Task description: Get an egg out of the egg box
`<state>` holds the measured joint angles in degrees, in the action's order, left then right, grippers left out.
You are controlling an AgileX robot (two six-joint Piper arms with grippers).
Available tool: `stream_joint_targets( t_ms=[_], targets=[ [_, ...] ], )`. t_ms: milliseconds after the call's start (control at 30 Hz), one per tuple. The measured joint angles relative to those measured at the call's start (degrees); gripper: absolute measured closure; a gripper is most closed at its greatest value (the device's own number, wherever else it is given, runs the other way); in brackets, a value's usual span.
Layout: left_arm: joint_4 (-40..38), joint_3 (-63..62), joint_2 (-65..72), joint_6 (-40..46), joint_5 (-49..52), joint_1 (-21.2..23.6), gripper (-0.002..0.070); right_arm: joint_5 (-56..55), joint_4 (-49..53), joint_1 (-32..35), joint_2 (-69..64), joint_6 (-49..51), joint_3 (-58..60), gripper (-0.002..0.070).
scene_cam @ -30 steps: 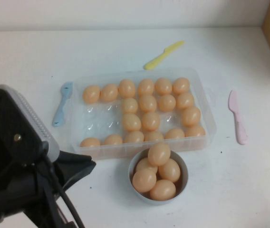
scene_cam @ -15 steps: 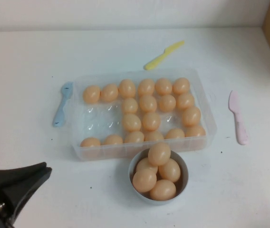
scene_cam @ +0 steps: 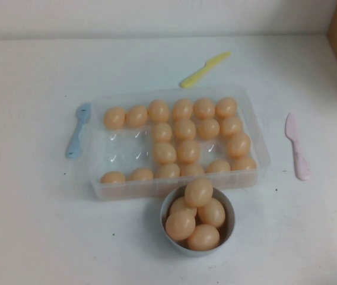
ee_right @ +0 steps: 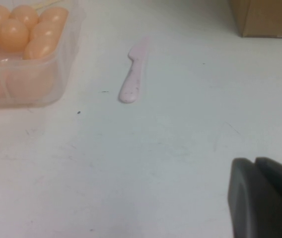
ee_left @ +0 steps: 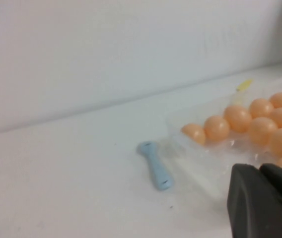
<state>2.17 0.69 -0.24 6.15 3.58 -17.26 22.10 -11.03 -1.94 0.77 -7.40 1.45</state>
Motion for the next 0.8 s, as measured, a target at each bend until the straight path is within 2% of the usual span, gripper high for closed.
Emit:
stream_joint_targets(
  t_ms=[133, 233, 500, 800],
  targets=[
    [0.00, 0.62, -0.31, -1.99, 3.20, 6.24, 0.0678, 0.00, -0.13, 0.00, 0.00, 0.00, 0.00, 0.0694],
    [0.00, 0.62, -0.31, -2.23, 6.60, 8.87, 0.0678, 0.00, -0.13, 0.00, 0.00, 0.00, 0.00, 0.0694],
    [0.57, 0.75, -0.31, -2.35, 16.87, 9.70, 0.0678, 0.00, -0.13, 0.00, 0.00, 0.00, 0.00, 0.0694],
    [0.57, 0.75, -0.31, -2.35, 17.55, 9.70, 0.0678, 0.00, -0.13, 0.00, 0.00, 0.00, 0.00, 0.0694]
  ],
)
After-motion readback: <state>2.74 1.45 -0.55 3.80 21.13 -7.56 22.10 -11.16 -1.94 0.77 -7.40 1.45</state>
